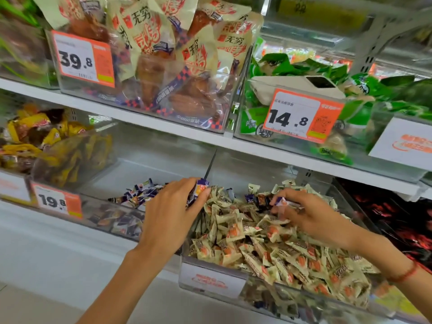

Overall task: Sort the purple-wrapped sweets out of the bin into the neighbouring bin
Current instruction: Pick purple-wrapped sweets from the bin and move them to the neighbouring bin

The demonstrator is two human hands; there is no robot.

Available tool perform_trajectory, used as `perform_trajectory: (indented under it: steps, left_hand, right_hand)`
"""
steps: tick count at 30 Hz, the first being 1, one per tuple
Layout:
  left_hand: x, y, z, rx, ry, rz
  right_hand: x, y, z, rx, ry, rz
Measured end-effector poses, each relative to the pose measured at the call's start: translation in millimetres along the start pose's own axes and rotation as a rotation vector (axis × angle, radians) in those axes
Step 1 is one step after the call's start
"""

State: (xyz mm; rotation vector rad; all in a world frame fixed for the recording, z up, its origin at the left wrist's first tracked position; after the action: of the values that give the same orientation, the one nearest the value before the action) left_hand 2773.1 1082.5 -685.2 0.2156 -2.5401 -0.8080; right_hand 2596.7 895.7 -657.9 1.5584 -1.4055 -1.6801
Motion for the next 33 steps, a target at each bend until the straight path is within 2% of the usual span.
perform_trajectory:
  steps: [4, 11, 17, 20, 24, 28, 30, 33]
  left_hand:
    - [0.1, -0.8, 3.1, 0.014, 0.039, 0.031]
    - [-0.7, -2.2, 2.1, 0.002, 0.047, 0.005]
    - [-0.1, -2.8, 2.4, 0.006, 0.049, -0.003]
    - [1.2, -4.8, 2.1, -0.007, 0.051, -0.004]
    - [2.1, -5.4, 1.7, -0.012, 0.036, -0.003]
    - [2.4, -4.6, 1.2, -0.008, 0.01, -0.042]
    - [3.4, -3.3, -0.3, -0.027, 0.013, -0.051]
    - [-2.9, 11.2, -10.3, 0.008, 0.132, -0.032]
  right_hand:
    - [5.1, -6.6, -26.4, 0.001, -0.03, 0.035]
    - [19.7, -55.8, -107.1, -0.169, -0.137, 0.062]
    - [26.8, -100.0, -132.0, -0.438, -0.211, 0.205]
    - [31.6, -103.4, -134.3, -0.39, -0.162, 0.111]
    - [28.6, -97.8, -125.3, -0.308, -0.096, 0.146]
    - [-11.8, -63.5, -91.5, -0.242, 0.04, -0.217]
    - [-37.7, -49.8, -73.3, -0.145, 0.077, -0.397]
    - [-72.4, -46.7, -62.7, 0.013, 0.15, -0.511]
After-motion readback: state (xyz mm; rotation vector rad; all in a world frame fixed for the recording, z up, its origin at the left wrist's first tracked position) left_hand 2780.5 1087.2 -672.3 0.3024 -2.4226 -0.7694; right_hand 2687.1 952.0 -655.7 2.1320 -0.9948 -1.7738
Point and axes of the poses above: each hand's wrist, its own z-axis away from the middle knuckle, its own y-axis out of the back of the hand, x = y × z, the point moved 5 cm from there along -z, towards the middle knuckle, and after that the axes turned 2 degrees about -z, right-handed, at the moved point
